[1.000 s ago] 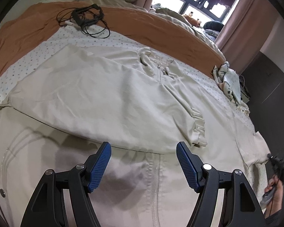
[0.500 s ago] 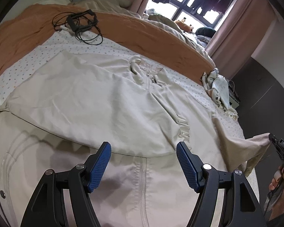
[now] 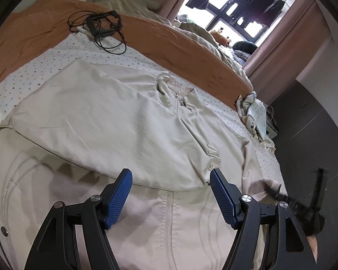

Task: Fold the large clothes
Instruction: 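Grasp the other sleeve cuff with the right gripper and lift it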

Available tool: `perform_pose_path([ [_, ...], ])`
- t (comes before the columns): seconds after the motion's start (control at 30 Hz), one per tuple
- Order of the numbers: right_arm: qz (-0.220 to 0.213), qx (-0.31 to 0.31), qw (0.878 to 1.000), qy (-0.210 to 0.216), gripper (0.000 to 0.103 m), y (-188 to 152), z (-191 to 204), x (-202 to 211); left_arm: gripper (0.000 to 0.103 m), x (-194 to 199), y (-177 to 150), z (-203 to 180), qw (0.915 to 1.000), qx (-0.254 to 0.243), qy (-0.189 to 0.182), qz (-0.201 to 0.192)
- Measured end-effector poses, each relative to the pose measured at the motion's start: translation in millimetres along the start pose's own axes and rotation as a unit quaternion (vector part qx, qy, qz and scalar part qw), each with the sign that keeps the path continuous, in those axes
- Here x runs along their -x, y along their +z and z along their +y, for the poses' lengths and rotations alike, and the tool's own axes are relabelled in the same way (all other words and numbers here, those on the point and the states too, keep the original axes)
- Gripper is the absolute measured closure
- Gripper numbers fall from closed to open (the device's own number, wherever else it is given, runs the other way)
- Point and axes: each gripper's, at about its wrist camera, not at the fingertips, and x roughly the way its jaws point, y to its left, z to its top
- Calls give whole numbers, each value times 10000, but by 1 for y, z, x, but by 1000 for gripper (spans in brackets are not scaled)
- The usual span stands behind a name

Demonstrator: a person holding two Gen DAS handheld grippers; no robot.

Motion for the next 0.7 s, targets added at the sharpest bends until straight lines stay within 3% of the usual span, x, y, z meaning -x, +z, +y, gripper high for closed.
perform_pose_path([
  [0.03,115,-34,9999,25,46,-4,-3,-2,31,1,0,0,10000,5,-5,-4],
  [0.13,139,-46,9998,123,46,-13,-13,13,31,1,1,0,10000,22,-1,-5],
  [0.4,-322,-580,9976,-189,28,-21,-78,73,31,0,-4,-7,9999,-99,30,24],
  [0.7,-207,-1545,9848,-761,28,-45,-169,51,31,-9,-7,-9,9998,-140,142,99],
])
